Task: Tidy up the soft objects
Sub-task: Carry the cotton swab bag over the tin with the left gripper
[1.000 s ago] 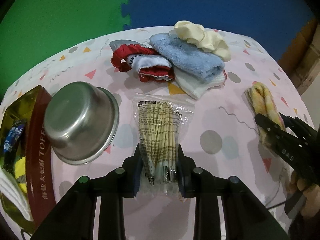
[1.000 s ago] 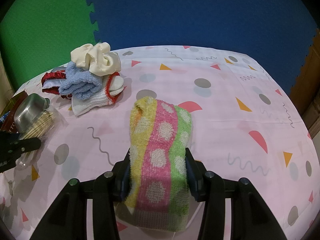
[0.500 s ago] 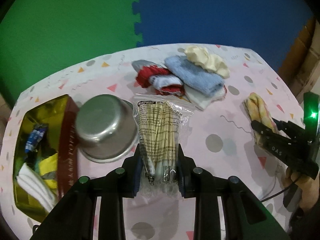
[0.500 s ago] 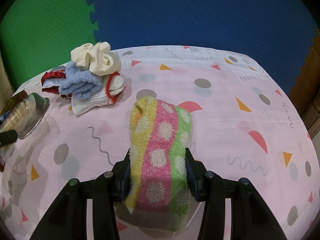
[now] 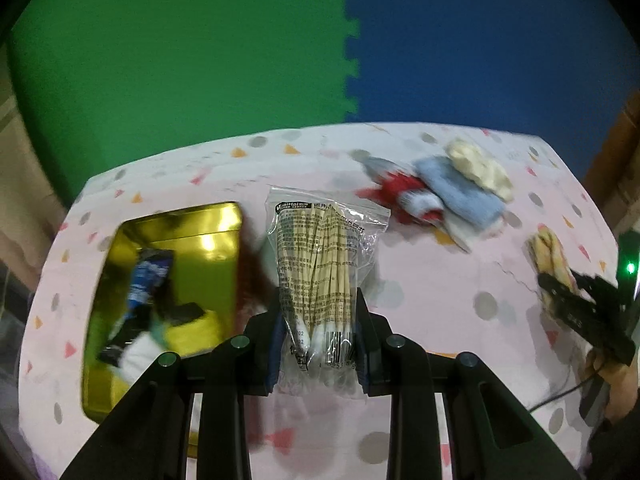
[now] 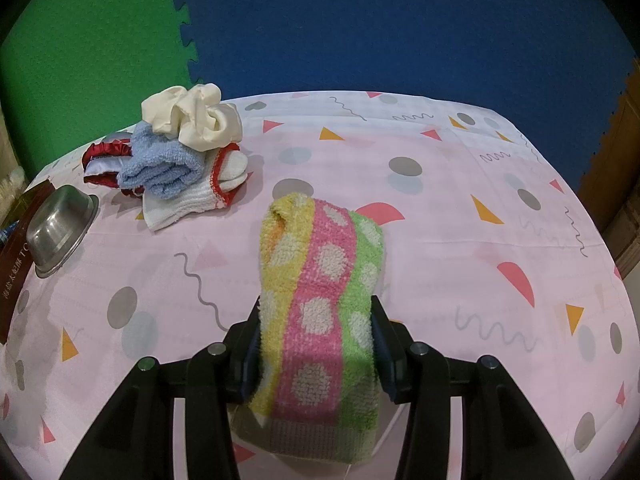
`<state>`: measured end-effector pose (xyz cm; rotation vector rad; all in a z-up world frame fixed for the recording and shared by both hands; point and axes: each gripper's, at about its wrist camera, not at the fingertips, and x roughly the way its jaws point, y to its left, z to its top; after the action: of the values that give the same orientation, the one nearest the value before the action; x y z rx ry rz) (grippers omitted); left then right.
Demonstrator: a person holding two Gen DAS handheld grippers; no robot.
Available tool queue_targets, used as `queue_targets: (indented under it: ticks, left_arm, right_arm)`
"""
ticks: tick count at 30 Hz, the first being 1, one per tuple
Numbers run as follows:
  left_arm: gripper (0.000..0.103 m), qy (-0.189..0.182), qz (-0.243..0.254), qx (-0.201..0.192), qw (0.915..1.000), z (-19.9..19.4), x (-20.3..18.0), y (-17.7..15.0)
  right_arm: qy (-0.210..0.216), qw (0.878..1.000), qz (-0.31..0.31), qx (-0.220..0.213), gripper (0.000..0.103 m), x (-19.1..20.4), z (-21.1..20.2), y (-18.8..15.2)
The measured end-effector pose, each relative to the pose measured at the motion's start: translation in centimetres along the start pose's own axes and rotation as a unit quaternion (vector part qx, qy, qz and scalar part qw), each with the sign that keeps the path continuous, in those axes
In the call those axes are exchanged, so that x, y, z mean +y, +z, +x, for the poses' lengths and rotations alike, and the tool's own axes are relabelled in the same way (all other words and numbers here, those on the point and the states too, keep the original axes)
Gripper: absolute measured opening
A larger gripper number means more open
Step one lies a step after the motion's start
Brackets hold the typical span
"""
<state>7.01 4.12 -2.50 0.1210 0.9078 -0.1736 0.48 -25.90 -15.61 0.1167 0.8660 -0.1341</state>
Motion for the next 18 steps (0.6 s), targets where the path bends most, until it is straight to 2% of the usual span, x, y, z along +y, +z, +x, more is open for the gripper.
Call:
queue_targets:
  ticks: [10,18]
  left_arm:
    - [0.026,0.057,-0.061,-0.004,0.9965,-0.4,8.0,1.6]
    - [0.026,0.081,-0.108,0.025,0.9905,1.9,13.3,1.4]
  right_arm:
    - [-0.001,1.0,-0.001,0.0,0.048,0.0,0.0,0.0]
    - [-0.002,1.0,-0.001,0.001,0.048,0.1,0.0,0.0]
